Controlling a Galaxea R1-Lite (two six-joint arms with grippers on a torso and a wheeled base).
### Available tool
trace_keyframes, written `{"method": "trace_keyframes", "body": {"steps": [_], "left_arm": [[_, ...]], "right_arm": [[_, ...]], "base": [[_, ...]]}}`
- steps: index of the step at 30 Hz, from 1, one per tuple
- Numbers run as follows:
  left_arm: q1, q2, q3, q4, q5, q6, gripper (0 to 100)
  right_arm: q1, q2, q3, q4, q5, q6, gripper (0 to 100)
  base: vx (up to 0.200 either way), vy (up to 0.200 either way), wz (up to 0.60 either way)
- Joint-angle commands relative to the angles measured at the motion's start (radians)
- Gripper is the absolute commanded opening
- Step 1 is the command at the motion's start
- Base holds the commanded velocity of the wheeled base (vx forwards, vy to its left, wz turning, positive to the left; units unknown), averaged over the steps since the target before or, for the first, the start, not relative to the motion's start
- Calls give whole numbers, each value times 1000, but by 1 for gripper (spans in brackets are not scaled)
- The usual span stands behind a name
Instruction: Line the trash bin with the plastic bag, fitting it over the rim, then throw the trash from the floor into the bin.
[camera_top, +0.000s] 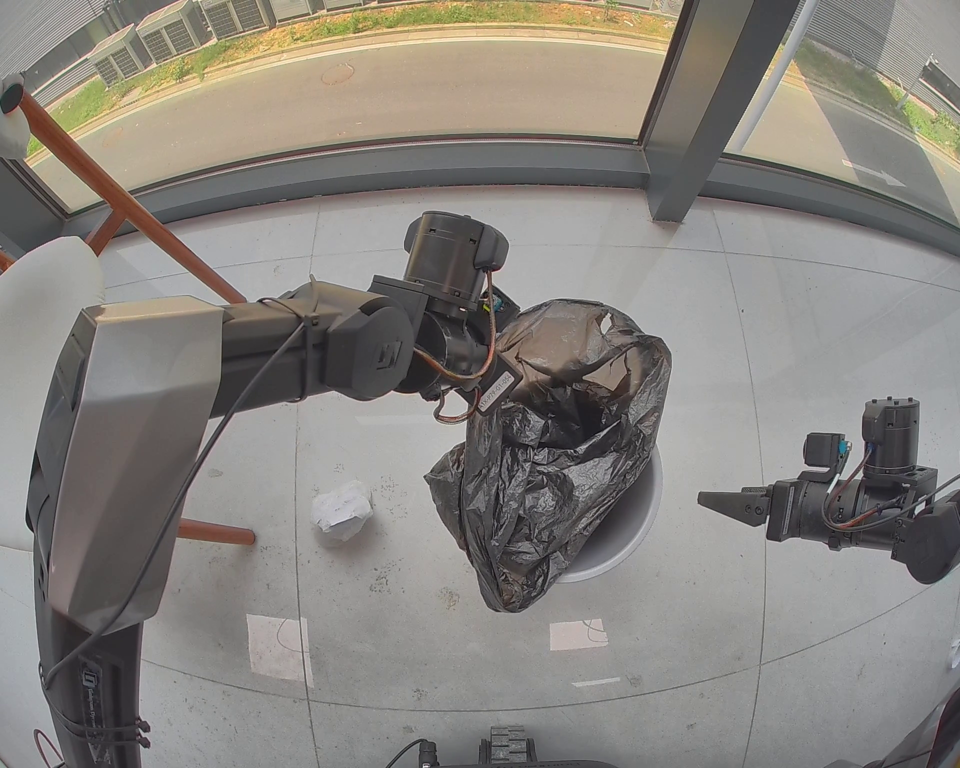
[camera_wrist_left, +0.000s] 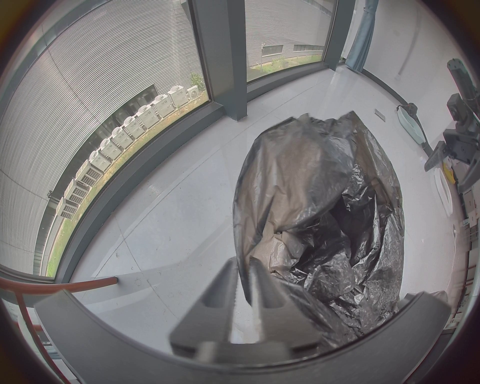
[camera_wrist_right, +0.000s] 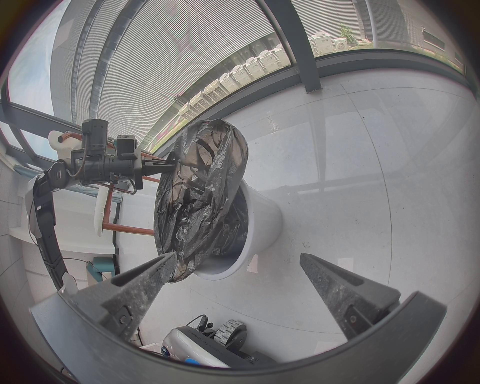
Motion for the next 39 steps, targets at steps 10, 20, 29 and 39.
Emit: {"method": "trace_keyframes", "body": {"steps": [10,20,29,39], "left_arm": [[-62,-111,0,88,1,-125,100],[-100,-226,175,104,-3,-381,100],[-127,-296,521,77,-12,-573,100],[-136,-264,552,-9,-21,-619,100]], "right_arm": [[-4,-26,50,-2,1,0,100],[-3,-24,47,-2,1,-1,100],[-4,-20,44,-2,3,-3,100],[3,-17,47,-2,3,-3,100]], "base": [[0,0,0],[0,0,0],[0,0,0],[0,0,0]]}}
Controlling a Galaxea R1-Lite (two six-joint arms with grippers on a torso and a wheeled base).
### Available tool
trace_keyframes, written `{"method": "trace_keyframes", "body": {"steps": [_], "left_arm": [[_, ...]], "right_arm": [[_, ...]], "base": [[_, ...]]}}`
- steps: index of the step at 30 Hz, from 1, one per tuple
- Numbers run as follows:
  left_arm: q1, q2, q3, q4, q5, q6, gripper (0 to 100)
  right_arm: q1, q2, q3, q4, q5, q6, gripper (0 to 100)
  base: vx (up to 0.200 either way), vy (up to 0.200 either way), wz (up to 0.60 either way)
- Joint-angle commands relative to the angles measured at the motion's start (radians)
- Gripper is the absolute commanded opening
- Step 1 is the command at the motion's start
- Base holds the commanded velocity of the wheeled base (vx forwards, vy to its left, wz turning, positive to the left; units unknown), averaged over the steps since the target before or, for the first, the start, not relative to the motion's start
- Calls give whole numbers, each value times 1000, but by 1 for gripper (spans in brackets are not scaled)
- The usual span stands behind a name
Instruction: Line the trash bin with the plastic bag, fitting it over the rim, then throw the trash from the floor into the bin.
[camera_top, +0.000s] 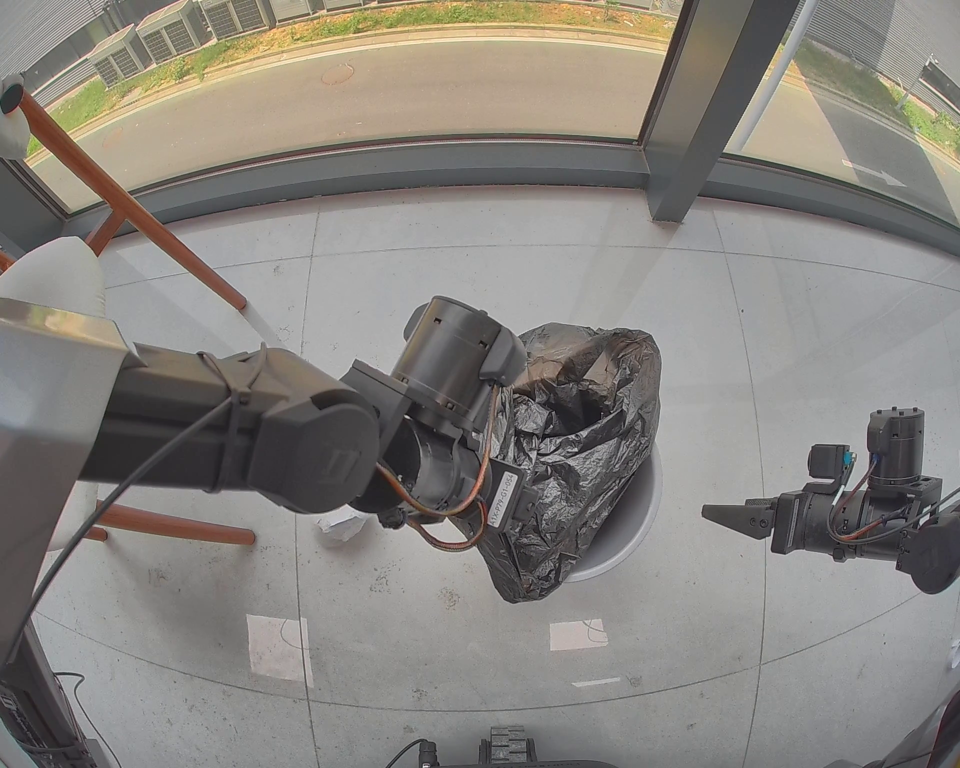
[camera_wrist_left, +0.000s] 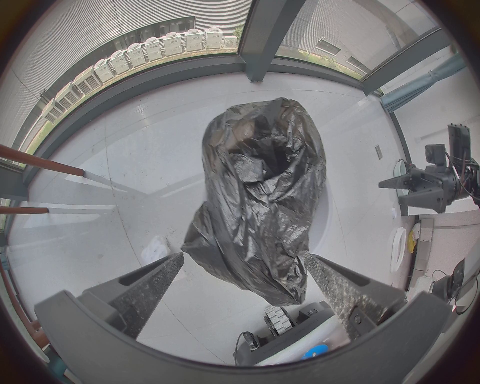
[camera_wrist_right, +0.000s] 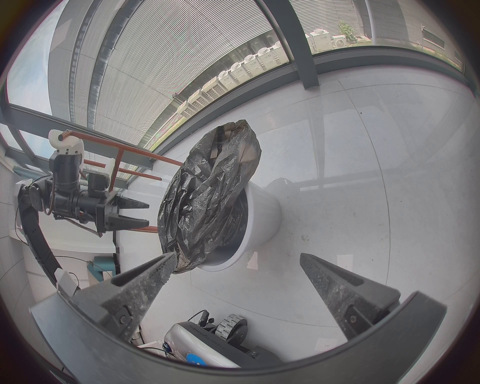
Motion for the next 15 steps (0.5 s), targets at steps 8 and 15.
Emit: {"method": "trace_keyframes", "body": {"steps": [8,15], "left_arm": [[-22,38,-16,-4,50,-56,100],[-31,107,-62,-50,70,-75,100]], "right_arm": [[5,9,2,0,0,0,100],[11,9,2,0,0,1,100]], "base": [[0,0,0],[0,0,0]]}}
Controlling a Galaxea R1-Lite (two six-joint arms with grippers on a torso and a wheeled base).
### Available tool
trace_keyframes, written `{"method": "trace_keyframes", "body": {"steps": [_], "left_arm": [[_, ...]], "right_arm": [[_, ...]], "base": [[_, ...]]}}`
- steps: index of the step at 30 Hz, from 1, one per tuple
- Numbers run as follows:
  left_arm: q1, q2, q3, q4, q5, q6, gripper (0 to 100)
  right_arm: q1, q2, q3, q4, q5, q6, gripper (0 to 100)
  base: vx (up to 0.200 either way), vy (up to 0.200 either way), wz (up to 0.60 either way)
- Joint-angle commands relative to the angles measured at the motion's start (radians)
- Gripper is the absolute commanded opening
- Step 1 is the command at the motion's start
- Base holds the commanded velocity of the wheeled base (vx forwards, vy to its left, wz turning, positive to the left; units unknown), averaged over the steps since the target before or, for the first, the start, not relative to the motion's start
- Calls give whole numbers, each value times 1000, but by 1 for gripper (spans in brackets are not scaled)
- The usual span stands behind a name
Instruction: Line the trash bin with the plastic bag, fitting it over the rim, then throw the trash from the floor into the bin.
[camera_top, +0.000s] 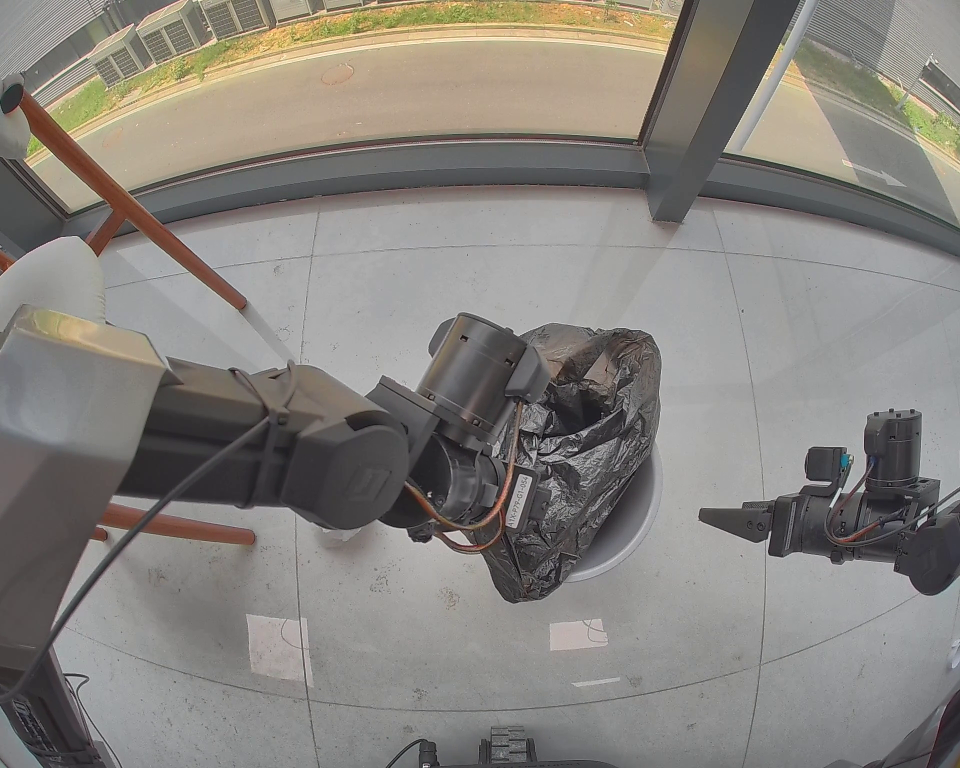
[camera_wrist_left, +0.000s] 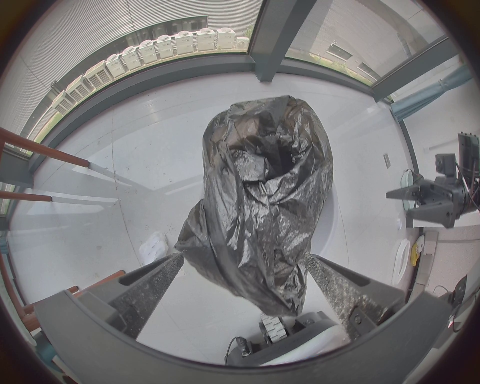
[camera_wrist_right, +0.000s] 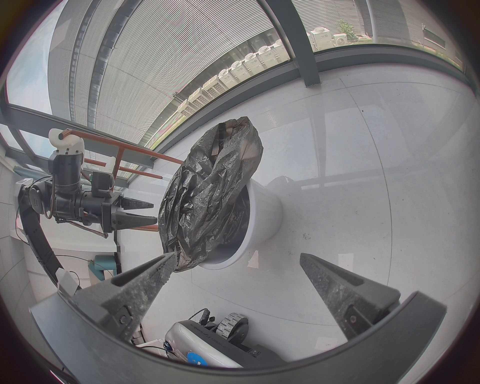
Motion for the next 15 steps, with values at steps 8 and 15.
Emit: {"method": "trace_keyframes", "body": {"steps": [8,15], "left_arm": [[-4,101,-68,-12,22,-28,100],[-4,127,-86,-15,29,-31,100]], "right_arm": [[4,3,0,0,1,1,100],[5,3,3,0,1,1,100]], "base": [[0,0,0],[0,0,0]]}}
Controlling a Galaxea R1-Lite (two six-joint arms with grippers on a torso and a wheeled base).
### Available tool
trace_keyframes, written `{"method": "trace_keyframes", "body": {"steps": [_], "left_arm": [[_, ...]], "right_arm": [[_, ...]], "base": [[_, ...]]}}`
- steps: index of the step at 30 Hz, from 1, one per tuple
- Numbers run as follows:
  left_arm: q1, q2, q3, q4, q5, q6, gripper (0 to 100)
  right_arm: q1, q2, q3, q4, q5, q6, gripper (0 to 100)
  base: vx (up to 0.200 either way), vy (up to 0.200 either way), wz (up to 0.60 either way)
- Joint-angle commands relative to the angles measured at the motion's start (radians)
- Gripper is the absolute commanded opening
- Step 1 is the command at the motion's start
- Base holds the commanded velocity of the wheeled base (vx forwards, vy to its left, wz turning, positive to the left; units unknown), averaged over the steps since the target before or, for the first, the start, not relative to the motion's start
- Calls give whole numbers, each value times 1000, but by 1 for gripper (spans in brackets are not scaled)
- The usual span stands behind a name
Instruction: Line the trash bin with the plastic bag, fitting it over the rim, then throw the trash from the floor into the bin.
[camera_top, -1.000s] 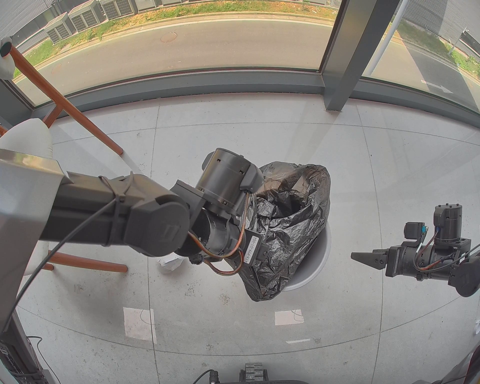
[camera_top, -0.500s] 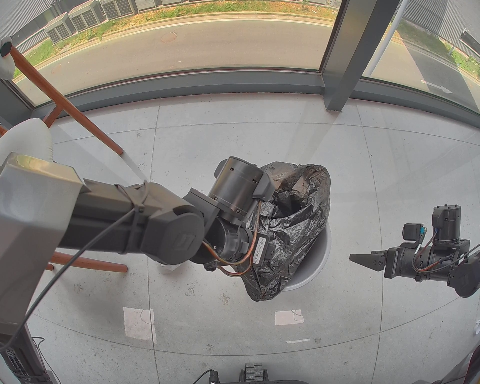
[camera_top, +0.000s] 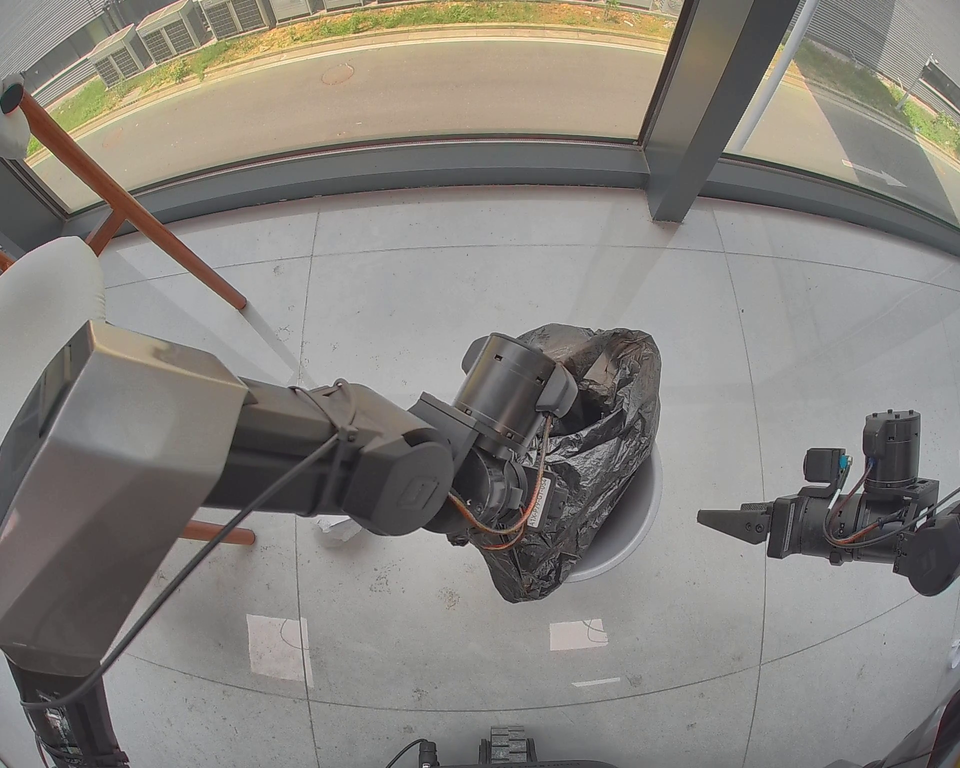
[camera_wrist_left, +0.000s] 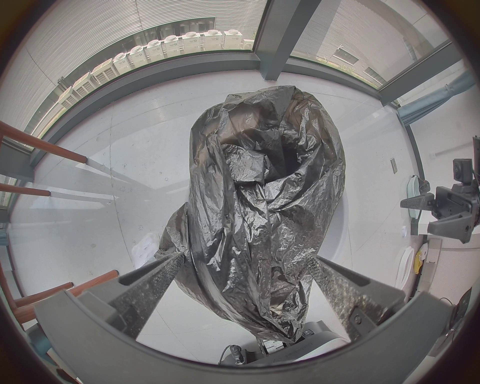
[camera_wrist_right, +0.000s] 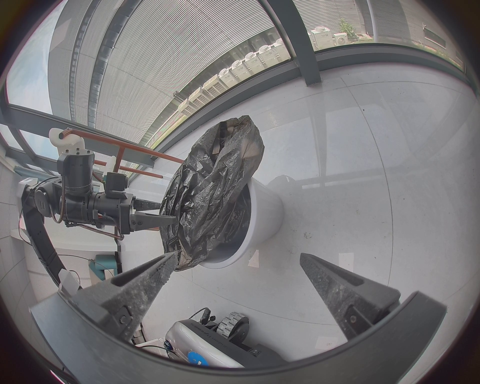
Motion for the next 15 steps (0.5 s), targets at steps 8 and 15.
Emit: {"method": "trace_keyframes", "body": {"steps": [8,15], "left_arm": [[0,55,-16,-53,19,-8,0],[-23,64,-43,-67,20,-31,0]], "right_arm": [[-1,-1,-1,0,1,0,100],[-7,-1,-1,-2,1,0,100]], "base": [[0,0,0],[0,0,0]]}}
